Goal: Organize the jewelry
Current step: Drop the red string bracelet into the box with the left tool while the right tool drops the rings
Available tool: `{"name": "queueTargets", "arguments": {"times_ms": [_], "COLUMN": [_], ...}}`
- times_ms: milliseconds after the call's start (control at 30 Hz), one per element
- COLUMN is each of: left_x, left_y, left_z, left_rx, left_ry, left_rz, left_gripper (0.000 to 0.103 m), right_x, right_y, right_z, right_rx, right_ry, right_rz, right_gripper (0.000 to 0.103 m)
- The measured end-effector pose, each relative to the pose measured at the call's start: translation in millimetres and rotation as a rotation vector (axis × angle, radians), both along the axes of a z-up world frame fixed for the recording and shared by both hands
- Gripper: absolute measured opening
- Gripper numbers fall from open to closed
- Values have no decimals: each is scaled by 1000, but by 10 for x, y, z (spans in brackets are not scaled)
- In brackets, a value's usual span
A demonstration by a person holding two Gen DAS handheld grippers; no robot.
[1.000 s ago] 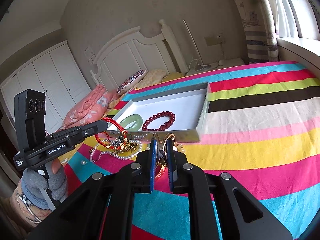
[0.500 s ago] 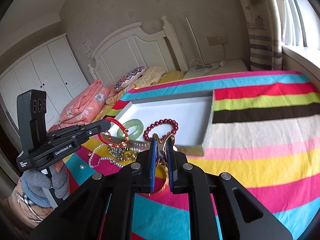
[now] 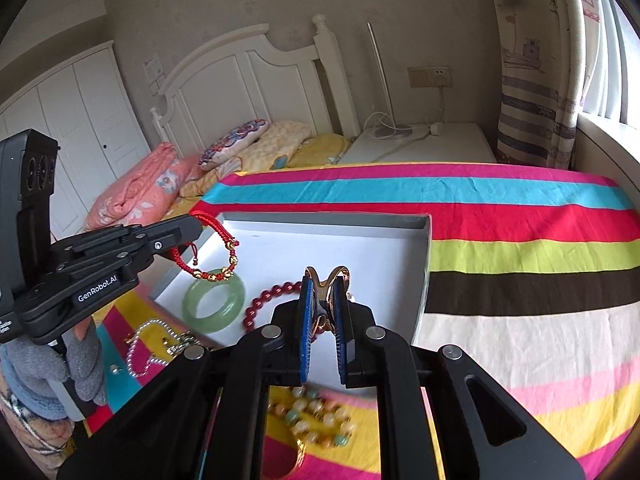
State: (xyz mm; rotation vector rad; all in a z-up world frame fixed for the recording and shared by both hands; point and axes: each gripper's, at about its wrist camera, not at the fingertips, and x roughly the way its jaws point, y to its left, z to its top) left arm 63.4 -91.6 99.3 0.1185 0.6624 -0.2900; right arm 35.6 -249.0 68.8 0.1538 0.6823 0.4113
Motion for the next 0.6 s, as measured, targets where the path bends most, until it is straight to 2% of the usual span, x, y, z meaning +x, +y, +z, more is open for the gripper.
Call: {"name": "queueTargets", "arguments": {"times_ms": [233, 500, 567, 600], "left_x": [316, 475, 485, 475], "left_y": [-21, 20, 48, 85], "left_z": [-107, -173, -189, -193], "left_rx": [18, 3, 8, 3], "left_ry": [25, 34, 32, 25], "left_rz": [39, 92, 118, 137], "left_gripper": [4, 6, 25, 47], "right_x": [301, 529, 566, 577], "right_y": [23, 163, 209, 225], "right_z": [-93, -119, -118, -122], "right_rx": [-75, -164, -170, -171], "right_ry": [23, 10, -2, 0], "right_rz": [-62, -92, -77, -69], "right_gripper": [11, 11, 12, 13]}}
